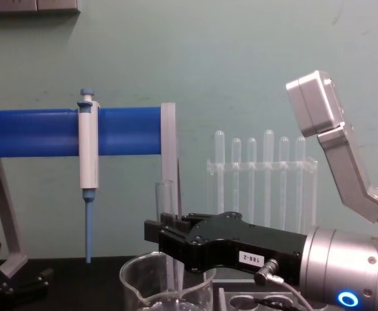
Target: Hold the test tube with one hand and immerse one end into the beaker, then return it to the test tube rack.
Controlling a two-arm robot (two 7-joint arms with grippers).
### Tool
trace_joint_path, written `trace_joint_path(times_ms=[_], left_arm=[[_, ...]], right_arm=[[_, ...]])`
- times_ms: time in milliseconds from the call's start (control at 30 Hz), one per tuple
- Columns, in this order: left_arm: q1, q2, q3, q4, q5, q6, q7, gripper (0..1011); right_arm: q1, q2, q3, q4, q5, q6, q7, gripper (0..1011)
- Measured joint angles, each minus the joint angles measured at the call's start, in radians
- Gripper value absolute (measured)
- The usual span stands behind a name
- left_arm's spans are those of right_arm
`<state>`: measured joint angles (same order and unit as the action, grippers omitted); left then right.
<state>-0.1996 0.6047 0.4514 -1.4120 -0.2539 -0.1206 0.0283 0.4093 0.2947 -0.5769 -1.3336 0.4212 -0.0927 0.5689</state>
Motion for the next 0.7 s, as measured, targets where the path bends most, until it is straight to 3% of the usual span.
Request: trace_joint_path(times_ms=[700], left_arm=[[0.0,0.0,0.0,0.0,0.0,0.0,0.0,1000]], right_arm=[[0.0,0.0,0.0,0.0,0.0,0.0,0.0,225]])
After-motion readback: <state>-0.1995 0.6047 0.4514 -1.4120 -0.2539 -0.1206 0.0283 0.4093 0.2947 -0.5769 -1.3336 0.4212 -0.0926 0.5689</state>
